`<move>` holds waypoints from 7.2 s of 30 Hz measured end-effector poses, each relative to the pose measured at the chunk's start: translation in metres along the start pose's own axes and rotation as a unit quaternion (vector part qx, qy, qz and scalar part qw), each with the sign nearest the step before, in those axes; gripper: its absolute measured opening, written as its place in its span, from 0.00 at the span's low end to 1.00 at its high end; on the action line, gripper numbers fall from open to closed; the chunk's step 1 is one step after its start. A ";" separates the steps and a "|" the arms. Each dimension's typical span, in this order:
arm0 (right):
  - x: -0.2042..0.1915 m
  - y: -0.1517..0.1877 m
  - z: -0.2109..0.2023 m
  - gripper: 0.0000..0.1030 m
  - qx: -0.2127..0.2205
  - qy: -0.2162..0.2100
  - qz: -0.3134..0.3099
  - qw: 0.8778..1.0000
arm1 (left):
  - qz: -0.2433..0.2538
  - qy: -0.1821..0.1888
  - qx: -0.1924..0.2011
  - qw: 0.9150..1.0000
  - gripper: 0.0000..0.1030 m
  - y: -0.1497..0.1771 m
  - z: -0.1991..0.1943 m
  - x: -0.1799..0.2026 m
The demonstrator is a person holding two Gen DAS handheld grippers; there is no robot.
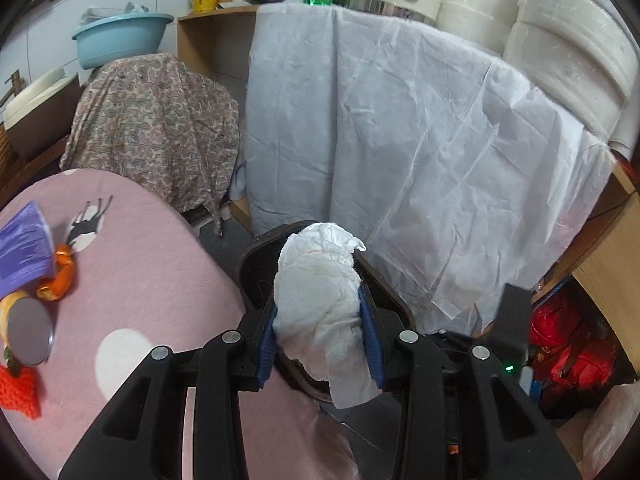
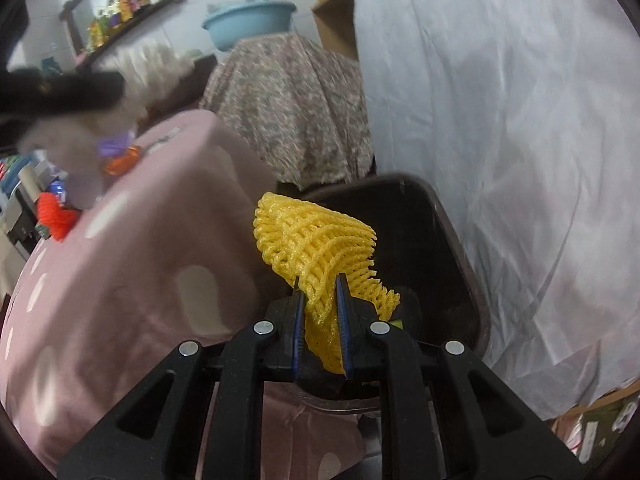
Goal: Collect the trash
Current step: 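Carry tissue and yellow net to the bin and release both inside, then grasp the orange foam net with the left tool while the right tool grasps the purple bag, then carry the orange net and purple bag to the brown bin and release both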
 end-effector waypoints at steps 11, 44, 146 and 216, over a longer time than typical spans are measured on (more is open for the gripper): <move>0.031 0.028 0.051 0.62 -0.034 0.026 0.064 0.997 | -0.027 -0.012 -0.081 0.996 0.36 0.006 0.082 0.004; 0.095 0.070 -0.092 0.74 0.054 0.146 0.122 0.980 | -0.031 -0.021 -0.187 0.982 0.72 0.028 0.163 0.041; -0.414 -0.108 0.026 0.05 0.188 0.039 -0.446 0.874 | -0.214 -0.149 0.109 0.959 0.13 0.159 -0.209 -0.273; 0.060 0.058 -0.063 0.72 0.053 0.150 0.059 0.985 | 0.015 -0.008 -0.110 0.994 0.13 0.022 0.122 0.049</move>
Point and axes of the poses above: each gripper's, at about its wrist camera, not at the fingertips, and z roughly the way its jaws point, x to its right, y to its underside, the point moved 7 cm from there along z, roughly the way its jaws point, and after that the axes turned 4 degrees about x, right-handed, at the moved point
